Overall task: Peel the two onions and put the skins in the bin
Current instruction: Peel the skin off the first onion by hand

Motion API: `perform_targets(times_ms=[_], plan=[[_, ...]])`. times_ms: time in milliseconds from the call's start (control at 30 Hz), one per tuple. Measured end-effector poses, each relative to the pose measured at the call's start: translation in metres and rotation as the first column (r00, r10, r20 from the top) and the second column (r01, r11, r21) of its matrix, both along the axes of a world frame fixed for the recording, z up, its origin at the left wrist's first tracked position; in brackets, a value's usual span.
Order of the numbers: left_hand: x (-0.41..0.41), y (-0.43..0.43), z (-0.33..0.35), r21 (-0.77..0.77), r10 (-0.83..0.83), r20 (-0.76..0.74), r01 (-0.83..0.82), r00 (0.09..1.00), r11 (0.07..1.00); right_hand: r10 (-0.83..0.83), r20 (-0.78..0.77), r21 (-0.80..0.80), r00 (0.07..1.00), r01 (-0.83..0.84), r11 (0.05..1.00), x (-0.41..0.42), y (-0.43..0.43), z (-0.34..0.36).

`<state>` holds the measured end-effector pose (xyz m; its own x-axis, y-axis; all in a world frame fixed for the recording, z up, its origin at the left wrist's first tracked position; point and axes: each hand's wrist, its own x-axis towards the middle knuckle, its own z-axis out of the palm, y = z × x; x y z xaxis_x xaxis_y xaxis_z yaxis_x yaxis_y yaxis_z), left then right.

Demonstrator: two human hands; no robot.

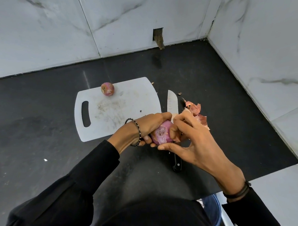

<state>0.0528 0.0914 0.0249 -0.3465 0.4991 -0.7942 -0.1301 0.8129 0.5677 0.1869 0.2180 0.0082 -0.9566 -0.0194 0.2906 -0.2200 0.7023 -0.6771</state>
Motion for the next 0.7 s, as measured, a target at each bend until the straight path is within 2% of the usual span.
perform_targets(times_ms=[167,333,533,700], plan=[[-0.003,0.000,0.004,0.070,0.015,0.068,-0.020,0.998,0.997,-0.051,0.001,-0.154,0.999,0.050,0.987,0.001,0.001,0.006],[-0.006,-0.009,-0.004,0.198,0.029,0.148,-0.058,0.989,0.978,-0.100,0.067,-0.384,0.993,0.118,0.916,0.006,0.003,0.009],[-0.004,-0.017,-0.014,0.296,0.124,0.311,-0.220,0.942,0.930,-0.157,0.170,-0.554,0.973,0.226,0.801,0.013,0.007,0.011],[0.003,-0.025,-0.013,0.368,0.260,0.463,-0.450,0.847,0.814,-0.279,0.203,-0.605,0.939,0.344,0.718,0.016,0.010,0.012]])
